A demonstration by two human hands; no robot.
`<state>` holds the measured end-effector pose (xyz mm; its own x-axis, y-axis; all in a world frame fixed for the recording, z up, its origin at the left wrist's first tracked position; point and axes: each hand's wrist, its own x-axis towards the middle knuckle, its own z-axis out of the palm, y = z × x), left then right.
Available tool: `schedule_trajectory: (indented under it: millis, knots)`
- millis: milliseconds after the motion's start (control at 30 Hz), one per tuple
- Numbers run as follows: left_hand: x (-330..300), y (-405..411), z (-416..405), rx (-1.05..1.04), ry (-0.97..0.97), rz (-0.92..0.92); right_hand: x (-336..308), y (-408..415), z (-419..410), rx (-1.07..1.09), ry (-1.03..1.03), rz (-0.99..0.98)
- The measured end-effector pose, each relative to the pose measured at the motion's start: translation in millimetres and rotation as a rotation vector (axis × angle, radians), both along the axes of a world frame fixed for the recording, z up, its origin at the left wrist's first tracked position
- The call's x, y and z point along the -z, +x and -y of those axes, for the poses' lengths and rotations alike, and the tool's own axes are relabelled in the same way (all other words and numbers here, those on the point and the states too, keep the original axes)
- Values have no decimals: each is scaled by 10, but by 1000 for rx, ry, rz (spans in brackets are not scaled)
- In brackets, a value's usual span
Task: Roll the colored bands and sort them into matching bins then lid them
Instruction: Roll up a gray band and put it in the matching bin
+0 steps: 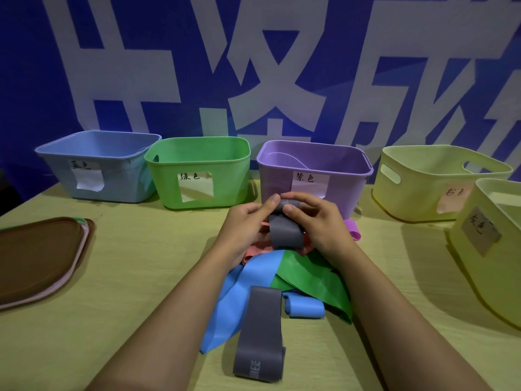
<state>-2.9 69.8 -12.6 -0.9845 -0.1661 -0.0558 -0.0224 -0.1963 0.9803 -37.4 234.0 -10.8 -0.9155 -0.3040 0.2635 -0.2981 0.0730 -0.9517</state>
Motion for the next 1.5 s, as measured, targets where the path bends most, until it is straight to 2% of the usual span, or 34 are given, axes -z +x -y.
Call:
schedule_trajectory:
  millis: [133, 300, 533, 667, 833, 1033, 1200, 1333, 1500]
  knots:
    - [2, 4, 0, 1, -16, -7, 25, -26, 8, -21, -6, -60]
    - [37, -23, 37, -27, -50, -66, 26, -26, 21, -70, -32, 7]
    - [35, -22, 19, 14, -4, -135, -28, -3, 22, 81, 24, 200]
    - [70, -42, 38, 8, -90, -169, -62, 2, 34, 175, 53, 157]
    - [93, -51, 47, 9, -164, -201, -91, 41, 21, 149, 34, 185]
    - [41, -11, 29, 34, -74, -154, -99, 46, 22, 115, 30, 149]
    - [-45, 43, -16, 105, 122, -81, -51, 15, 19, 96, -6, 124]
    - [-50, 57, -50, 111, 144, -26, -21, -8, 25, 81, -7, 52]
    - [-11, 25, 9, 31, 146, -67, 6, -17, 53, 59, -44, 54]
